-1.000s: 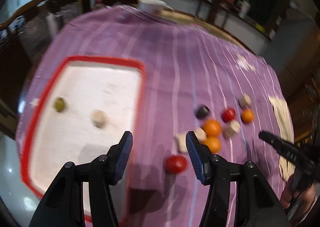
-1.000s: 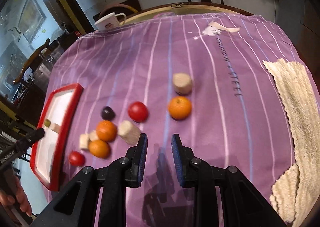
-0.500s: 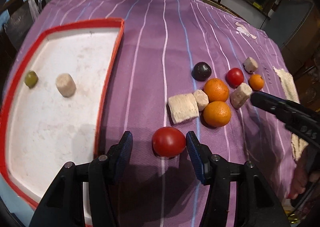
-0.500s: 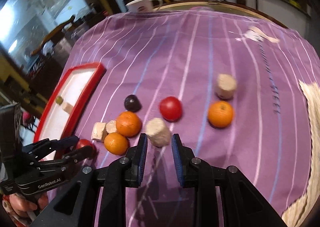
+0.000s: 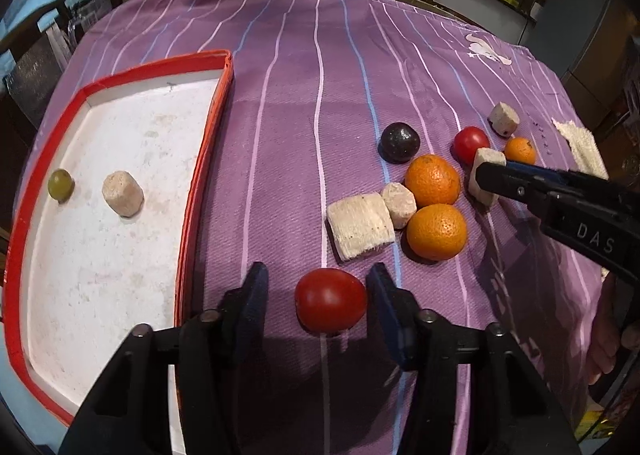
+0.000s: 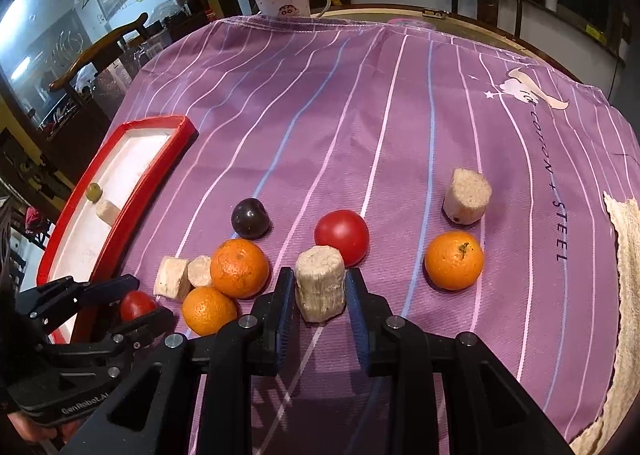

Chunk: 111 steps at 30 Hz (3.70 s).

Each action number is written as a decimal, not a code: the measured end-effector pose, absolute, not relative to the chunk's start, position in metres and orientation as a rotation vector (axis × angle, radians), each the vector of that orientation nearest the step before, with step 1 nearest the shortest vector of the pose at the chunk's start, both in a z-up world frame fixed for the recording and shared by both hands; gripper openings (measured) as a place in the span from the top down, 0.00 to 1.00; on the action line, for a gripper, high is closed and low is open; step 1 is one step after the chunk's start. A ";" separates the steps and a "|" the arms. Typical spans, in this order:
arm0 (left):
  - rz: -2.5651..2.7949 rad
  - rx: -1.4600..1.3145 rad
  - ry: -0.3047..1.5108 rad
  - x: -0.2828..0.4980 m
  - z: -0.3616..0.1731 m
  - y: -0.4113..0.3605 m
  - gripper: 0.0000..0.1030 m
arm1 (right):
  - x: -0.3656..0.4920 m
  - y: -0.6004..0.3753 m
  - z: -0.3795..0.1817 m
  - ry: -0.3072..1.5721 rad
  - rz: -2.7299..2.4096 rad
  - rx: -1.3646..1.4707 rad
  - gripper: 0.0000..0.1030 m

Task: Organize fruits
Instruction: 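Grasp the red tomato with the left tool while the right tool grasps the tall beige cylinder, then lower the red tomato and beige cylinder into the tray and open both tools, then grasp an orange with the right tool while the left tool grasps the square beige block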

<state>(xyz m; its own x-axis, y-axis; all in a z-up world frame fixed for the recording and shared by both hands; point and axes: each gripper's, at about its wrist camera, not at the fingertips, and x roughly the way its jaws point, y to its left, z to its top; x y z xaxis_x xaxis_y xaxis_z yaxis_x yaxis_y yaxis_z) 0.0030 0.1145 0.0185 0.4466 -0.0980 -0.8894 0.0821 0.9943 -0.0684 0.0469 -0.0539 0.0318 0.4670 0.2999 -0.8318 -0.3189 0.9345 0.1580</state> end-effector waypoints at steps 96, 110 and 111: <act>-0.116 -0.146 1.077 0.006 0.064 0.146 0.42 | 0.002 -0.097 0.059 1.018 0.283 0.197 0.69; -0.149 -0.115 1.116 0.028 0.019 0.111 0.41 | 0.062 -0.137 0.041 1.019 0.247 0.187 0.69; -0.148 -0.111 1.113 0.029 0.018 0.111 0.41 | 0.066 -0.134 0.038 1.025 0.250 0.172 0.69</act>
<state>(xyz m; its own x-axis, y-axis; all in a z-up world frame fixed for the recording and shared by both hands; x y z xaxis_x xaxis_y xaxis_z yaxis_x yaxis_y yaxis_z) 0.0292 0.1105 0.0182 0.4335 -0.1737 -0.8843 0.0626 0.9847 -0.1627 0.0656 -0.1343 0.0380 0.4948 0.2850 -0.8210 -0.1250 0.9582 0.2573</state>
